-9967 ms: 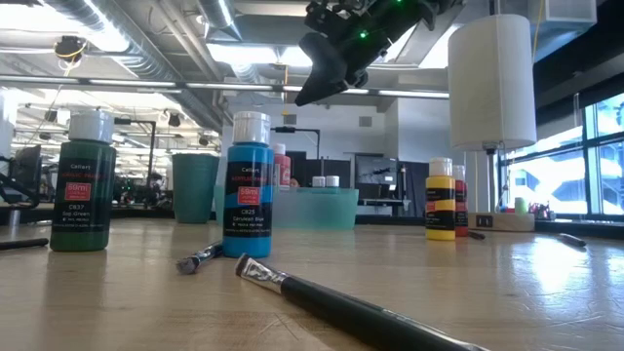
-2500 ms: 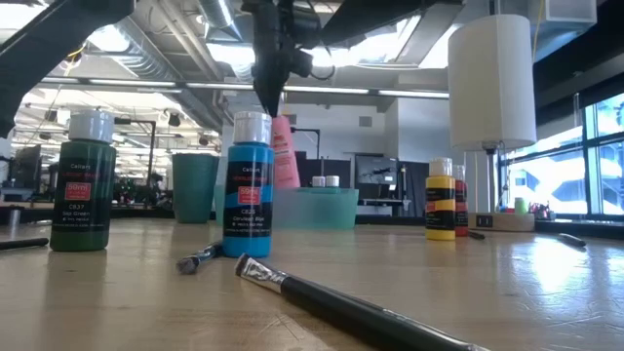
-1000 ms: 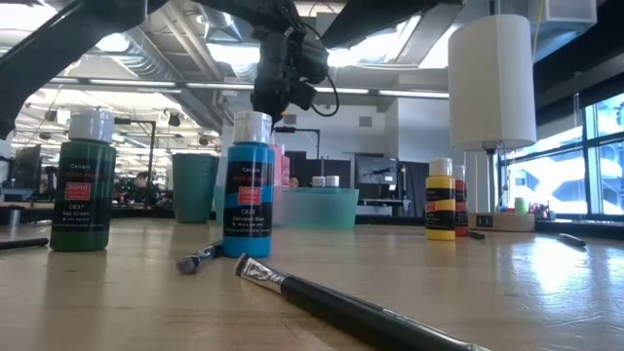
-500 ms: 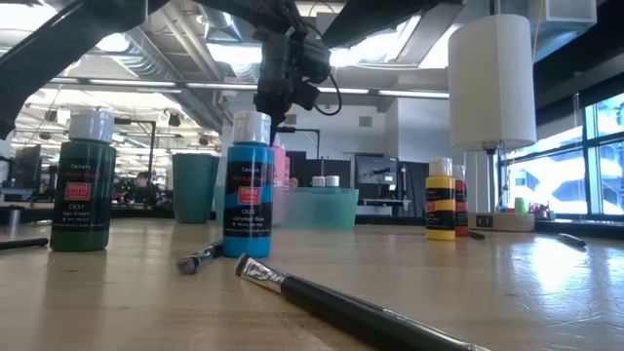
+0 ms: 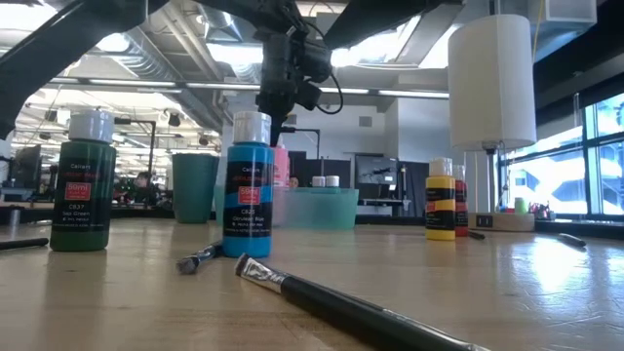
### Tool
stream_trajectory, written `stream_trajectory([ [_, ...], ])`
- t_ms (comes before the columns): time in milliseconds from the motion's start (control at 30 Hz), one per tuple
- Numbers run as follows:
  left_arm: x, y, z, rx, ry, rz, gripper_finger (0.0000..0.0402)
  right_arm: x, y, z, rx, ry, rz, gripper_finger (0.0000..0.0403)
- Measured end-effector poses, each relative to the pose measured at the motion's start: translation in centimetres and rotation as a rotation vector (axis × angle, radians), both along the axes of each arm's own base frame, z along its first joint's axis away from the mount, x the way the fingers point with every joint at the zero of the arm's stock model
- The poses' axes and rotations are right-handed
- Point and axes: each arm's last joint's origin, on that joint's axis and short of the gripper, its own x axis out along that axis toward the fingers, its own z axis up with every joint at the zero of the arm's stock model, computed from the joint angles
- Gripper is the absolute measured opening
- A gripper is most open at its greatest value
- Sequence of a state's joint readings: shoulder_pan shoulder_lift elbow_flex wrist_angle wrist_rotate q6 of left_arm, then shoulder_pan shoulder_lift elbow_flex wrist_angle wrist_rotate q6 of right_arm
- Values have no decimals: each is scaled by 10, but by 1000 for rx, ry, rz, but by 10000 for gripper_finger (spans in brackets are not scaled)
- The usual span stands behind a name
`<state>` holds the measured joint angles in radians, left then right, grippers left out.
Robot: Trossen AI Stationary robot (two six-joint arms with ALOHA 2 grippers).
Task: Pick & Place Paint Supplies
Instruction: Put the big pink paint bottle into the green bin
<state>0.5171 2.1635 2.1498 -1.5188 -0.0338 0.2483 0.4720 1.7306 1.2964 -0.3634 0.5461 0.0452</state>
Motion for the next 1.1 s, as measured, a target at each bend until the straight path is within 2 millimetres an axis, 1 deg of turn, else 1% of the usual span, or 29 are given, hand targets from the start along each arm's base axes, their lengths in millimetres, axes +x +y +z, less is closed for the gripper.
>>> stream_trajectory([
  [300,0,0,0,11,7,1,196,0,0,0,-1,2,0,1],
  [633,2,-3,0,77,44,-11,214,0,0,0,-1,6,-2,1],
  [900,6,-12,1,205,126,-99,239,0,0,0,12,3,-12,1],
  [1100,11,-20,0,212,135,-165,253,0,0,-1,12,3,-12,1],
])
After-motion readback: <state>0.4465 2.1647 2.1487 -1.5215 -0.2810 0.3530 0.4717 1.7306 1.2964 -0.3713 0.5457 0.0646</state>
